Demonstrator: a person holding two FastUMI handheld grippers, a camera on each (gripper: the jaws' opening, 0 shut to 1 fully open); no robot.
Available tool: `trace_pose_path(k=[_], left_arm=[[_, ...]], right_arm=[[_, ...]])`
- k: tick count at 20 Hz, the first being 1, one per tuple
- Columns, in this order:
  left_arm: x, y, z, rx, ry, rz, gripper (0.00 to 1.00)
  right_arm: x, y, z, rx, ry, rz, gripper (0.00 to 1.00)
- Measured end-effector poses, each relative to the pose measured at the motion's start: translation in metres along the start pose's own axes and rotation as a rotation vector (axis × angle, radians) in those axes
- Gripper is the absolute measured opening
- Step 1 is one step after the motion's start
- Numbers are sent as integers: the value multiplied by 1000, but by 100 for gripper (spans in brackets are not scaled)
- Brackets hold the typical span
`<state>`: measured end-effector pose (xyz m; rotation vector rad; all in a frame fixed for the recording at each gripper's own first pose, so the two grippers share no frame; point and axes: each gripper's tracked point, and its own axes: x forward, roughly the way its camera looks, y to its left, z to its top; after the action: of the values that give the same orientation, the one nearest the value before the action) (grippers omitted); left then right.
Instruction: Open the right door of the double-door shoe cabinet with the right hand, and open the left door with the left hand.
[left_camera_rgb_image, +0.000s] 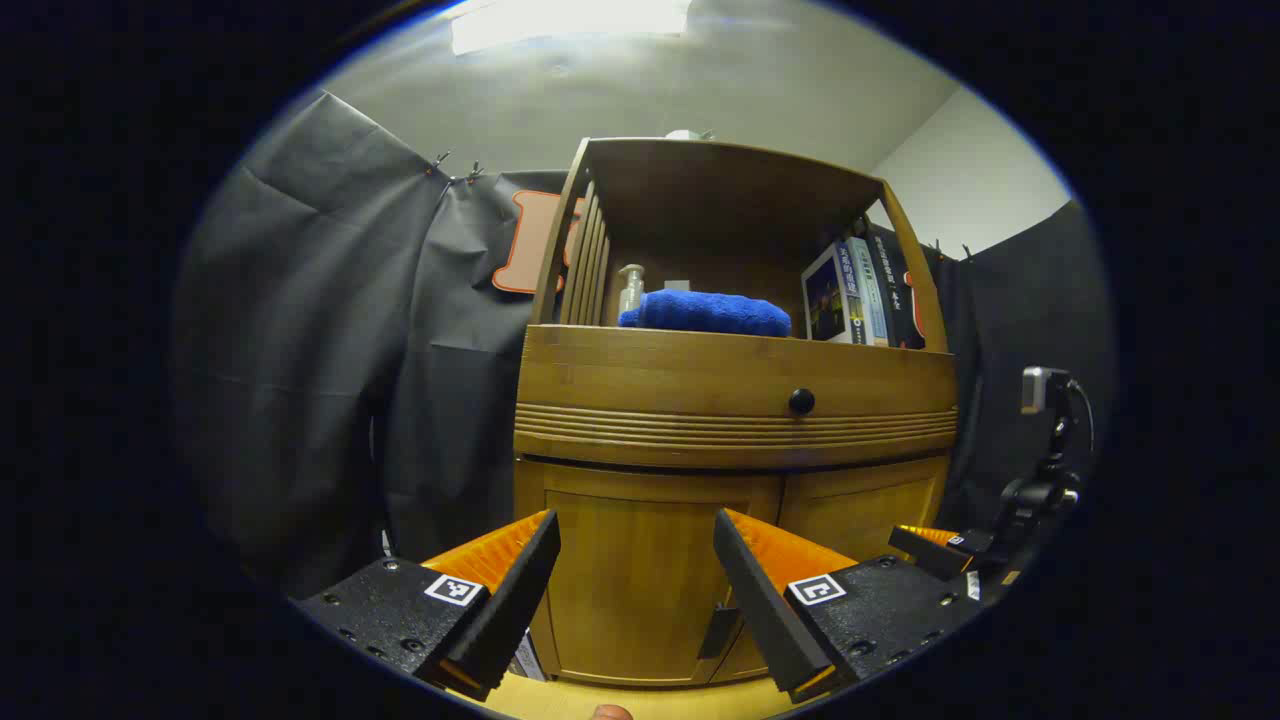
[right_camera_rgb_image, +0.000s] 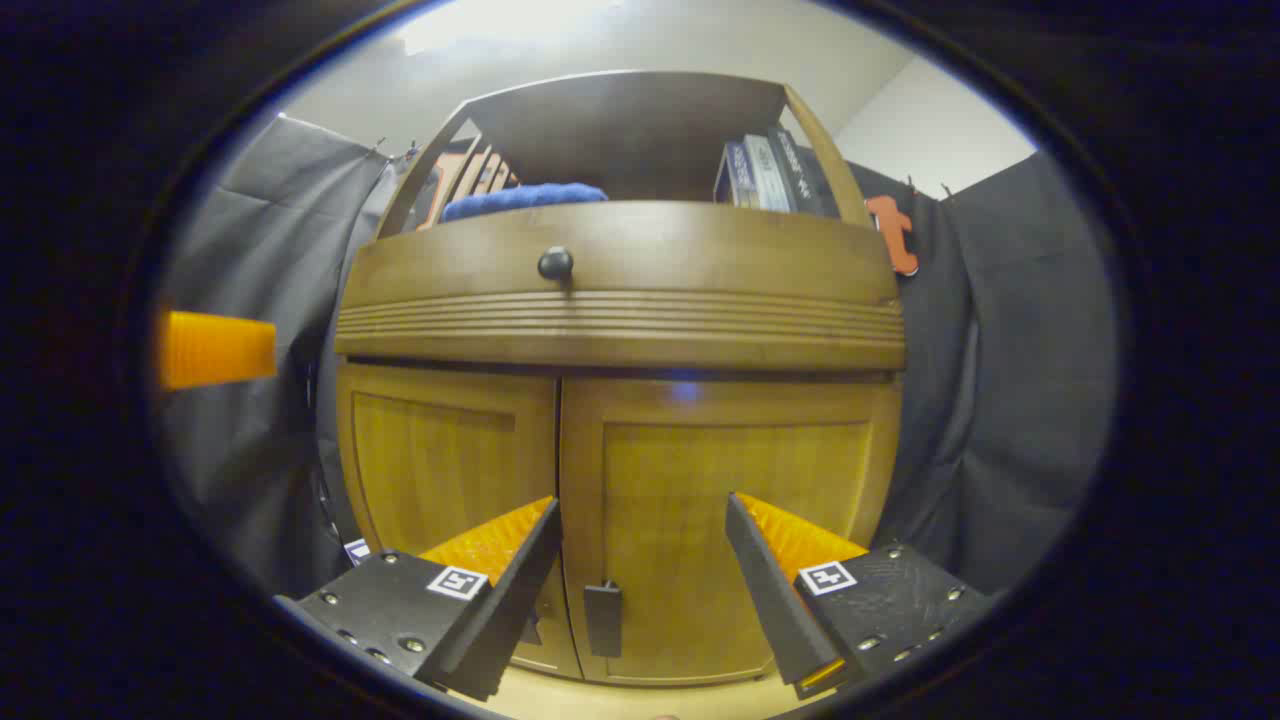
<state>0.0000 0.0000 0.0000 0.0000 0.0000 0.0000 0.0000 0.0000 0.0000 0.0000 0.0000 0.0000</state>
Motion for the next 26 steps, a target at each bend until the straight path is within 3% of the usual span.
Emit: trace_pose_path(k=[1, 7, 8, 9, 12, 14, 16, 18, 20, 21, 26], left_arm=[[0, 4, -1, 1, 2, 16, 95], [-12, 39, 0, 13, 7, 122, 95], [-14, 44, 0, 13, 9, 138, 95], [-17, 50, -1, 13, 12, 154, 95], [-25, 65, -2, 16, 19, 198, 92], [-30, 75, -2, 22, 21, 227, 92], [-34, 81, 1, 25, 23, 250, 92], [-38, 87, 2, 25, 25, 269, 92], [-39, 89, 2, 19, 29, 274, 92], [-40, 88, 1, 16, 33, 273, 92], [-42, 83, 2, 6, 38, 251, 95]], right_arm=[[6, 2, -15, 5, 31, 8, 96], [21, 17, -78, 21, 175, 40, 96], [24, 20, -84, 20, 187, 43, 92], [26, 23, -88, 18, 197, 45, 80], [29, 28, -98, -4, 210, 32, 78], [38, 29, -100, -21, 211, 16, 42], [37, 27, -108, -22, 230, 4, 40], [39, 27, -106, 10, 236, -15, 28], [37, 27, -106, 38, 243, -39, 32], [37, 26, -108, 40, 249, -51, 27], [27, 22, -104, 49, 248, -87, 27]])
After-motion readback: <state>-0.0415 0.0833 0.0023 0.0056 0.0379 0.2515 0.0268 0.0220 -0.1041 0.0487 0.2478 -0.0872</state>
